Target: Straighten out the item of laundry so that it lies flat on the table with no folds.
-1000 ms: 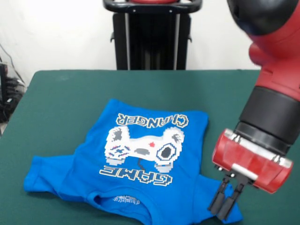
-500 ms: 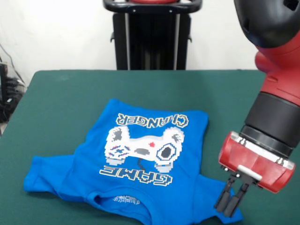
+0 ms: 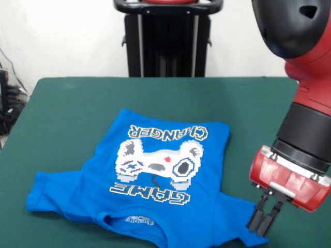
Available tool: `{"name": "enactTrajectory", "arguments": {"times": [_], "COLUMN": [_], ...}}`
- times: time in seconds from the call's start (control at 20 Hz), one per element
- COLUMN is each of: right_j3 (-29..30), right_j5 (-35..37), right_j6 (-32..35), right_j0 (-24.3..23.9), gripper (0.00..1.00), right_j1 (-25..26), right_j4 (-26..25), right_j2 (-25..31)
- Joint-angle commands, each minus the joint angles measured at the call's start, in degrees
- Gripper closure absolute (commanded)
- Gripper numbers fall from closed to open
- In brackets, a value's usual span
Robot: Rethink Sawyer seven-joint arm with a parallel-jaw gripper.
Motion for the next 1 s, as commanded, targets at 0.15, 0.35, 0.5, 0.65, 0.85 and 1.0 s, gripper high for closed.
{"name": "enactTrajectory", "arguments": {"times": [0.15,0.35,0.5,0.65,0.85,1.0], "right_j3": [8.0,6.7,5.2,3.7,0.7,-0.8], "right_j5": [8.0,9.1,10.1,11.8,14.8,14.8], "right_j6": [15.8,18.6,20.5,22.8,27.3,28.5], "right_j0": [4.0,5.3,6.0,7.1,8.8,8.6], "gripper": [1.00,1.00,1.00,1.00,1.00,1.00], "right_j1": [1.6,3.6,5.2,6.9,10.2,11.8], "right_j4": [3.6,3.0,3.4,3.7,2.4,3.1], "right_j2": [-0.6,-3.9,-5.9,-8.6,-15.1,-16.4]}}
